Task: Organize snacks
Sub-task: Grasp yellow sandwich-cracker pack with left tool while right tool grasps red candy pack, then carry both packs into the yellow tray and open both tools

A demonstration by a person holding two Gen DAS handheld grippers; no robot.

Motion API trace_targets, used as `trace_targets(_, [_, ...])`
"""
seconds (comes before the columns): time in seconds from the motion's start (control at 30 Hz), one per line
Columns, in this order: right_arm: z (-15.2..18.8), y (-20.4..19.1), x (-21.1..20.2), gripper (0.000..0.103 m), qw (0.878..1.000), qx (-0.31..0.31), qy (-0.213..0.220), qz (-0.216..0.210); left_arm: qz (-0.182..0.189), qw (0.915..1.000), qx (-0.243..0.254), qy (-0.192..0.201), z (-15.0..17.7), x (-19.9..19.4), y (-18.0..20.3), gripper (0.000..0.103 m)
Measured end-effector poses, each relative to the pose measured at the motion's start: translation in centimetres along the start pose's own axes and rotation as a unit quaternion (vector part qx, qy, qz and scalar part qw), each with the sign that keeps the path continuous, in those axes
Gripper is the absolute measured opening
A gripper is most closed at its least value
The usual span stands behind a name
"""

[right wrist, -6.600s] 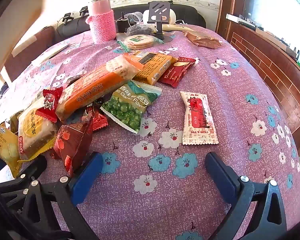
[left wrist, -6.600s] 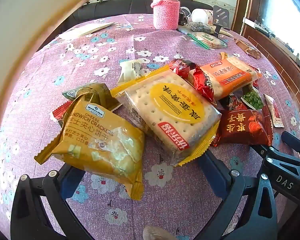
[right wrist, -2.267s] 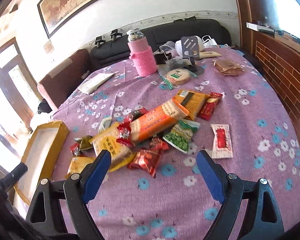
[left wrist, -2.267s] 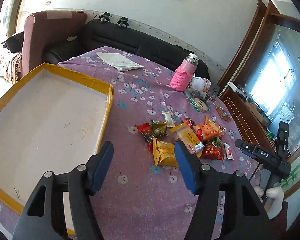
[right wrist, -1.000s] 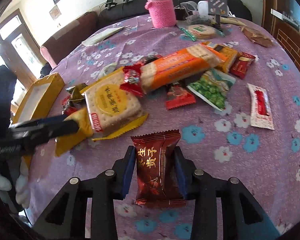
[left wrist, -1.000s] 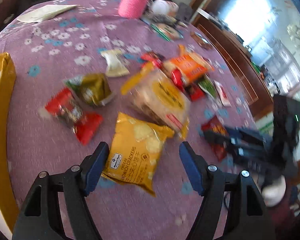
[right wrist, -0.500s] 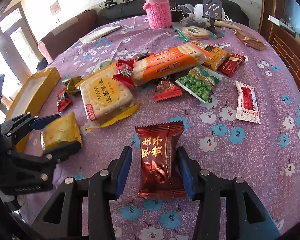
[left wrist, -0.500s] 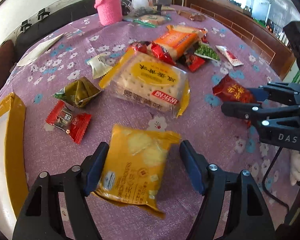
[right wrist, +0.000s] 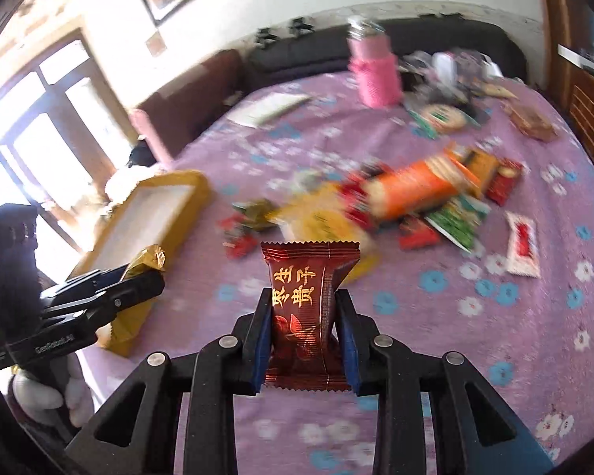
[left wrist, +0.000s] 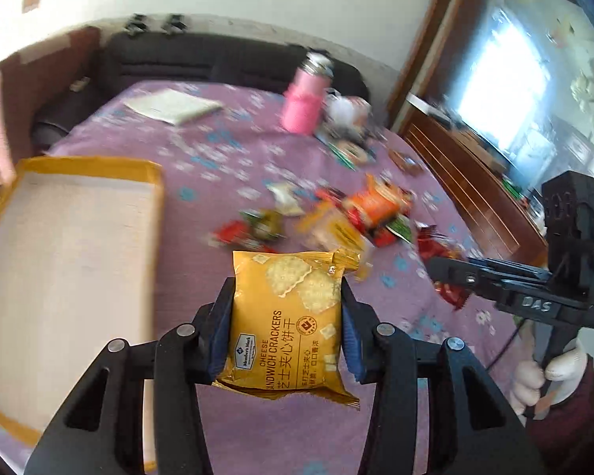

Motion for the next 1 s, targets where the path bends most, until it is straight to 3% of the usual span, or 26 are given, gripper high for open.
trace_targets(0.17, [-2.2,-8.2,2.8,0.030,0.994,-0.036,-0.029,-0.096,-0.125,0.9916,-0.023,0.024,-0.7,-4.4,-7.9,0.045])
trace_targets(0.27, [-2.7,-13.2,7.3,0.030,0.986,-0.043,-0.070,-0.145,-0.167,0.9845,-0.053,0.012,-0.2,-4.8,-12.9,0.045])
trace_targets(0.33, [-2.5,-15.5,10.3,0.030,0.983,-0.049,-0.093,-0.153,-0.185,0.9799,-0.076,0.003,0.7,-4.2,-15.8,0.045])
trace_targets(0.4, [-1.4,-17.9,14.2,0.030,0.979,-0.049,-0.126,-0.156,-0.191,0.9766,-0.099,-0.010,1.8,-3.3,-18.0,0.045])
trace_targets(0.53, [1.4,-20.7,20.7,0.030,0.975,-0.063,-0.171,-0.123,-0.188,0.9727,-0.132,-0.033,3.9,-1.2,-20.3,0.045])
trace_targets(0.67, [2.9,-22.5,23.9,0.031,0.977,-0.083,-0.177,-0.088,-0.175,0.9687,-0.168,-0.052,4.7,0.4,-22.0,0.045])
trace_targets(0.83, [3.1,-23.0,23.7,0.038,0.979,-0.079,-0.167,-0.087,-0.152,0.9704,-0.185,-0.032,4.5,-0.7,-22.3,0.049])
trace_targets(1.0, [0.7,-20.7,18.8,0.045,0.985,-0.071,-0.116,-0.104,-0.130,0.9684,-0.213,0.005,4.0,-3.1,-22.0,0.052])
Point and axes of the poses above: each gripper's, at about its wrist camera, not at the fingertips, and x roughly the way its jaws point, y to its right, z to its underside, the point moved 2 cm from there along x, roughly the way its jaws point, and after that the axes turned 7 degrees about -z, right-handed, at the moved point
